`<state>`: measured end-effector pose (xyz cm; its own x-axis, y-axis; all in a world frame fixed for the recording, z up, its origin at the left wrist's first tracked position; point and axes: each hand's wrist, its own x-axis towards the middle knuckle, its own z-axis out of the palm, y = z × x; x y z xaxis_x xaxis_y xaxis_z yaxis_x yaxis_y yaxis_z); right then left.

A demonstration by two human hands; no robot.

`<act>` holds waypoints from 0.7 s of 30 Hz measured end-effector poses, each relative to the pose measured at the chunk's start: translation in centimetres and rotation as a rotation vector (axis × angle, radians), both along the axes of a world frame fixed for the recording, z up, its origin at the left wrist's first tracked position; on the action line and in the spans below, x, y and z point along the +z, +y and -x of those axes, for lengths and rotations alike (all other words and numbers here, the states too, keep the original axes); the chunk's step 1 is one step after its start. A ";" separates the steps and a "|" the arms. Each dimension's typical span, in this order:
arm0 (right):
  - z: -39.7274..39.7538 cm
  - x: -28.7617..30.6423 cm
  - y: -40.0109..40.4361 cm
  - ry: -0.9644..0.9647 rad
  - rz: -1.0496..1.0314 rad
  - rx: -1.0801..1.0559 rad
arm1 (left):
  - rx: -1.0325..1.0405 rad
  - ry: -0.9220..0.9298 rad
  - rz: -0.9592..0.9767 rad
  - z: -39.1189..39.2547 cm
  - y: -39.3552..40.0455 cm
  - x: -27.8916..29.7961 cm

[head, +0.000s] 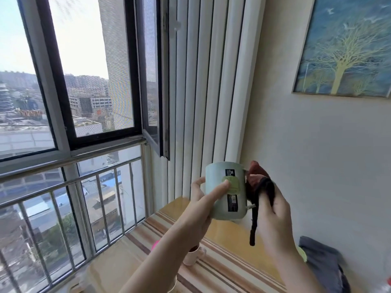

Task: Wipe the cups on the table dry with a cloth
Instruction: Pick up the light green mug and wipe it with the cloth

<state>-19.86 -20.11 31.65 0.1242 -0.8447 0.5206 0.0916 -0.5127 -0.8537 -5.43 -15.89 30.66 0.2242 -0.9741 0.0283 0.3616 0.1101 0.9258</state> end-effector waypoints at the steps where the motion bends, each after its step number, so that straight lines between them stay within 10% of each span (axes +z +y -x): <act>1: 0.0 -0.1 0.2 0.001 0.001 0.002 | 0.011 0.021 -0.004 -0.1 0.0 0.0; 16: -0.9 -3.4 2.3 0.294 0.393 -0.097 | 0.229 -0.019 0.036 -0.1 -1.4 1.1; 21: 0.0 -4.6 3.0 -0.256 -0.391 -0.009 | 0.239 -0.060 0.088 -1.2 -1.2 2.2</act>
<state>-19.83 -17.13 27.02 0.0252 -0.9841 0.1759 0.3217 -0.1587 -0.9335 -4.19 -17.10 32.88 0.4431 -0.8869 0.1307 0.2607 0.2669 0.9278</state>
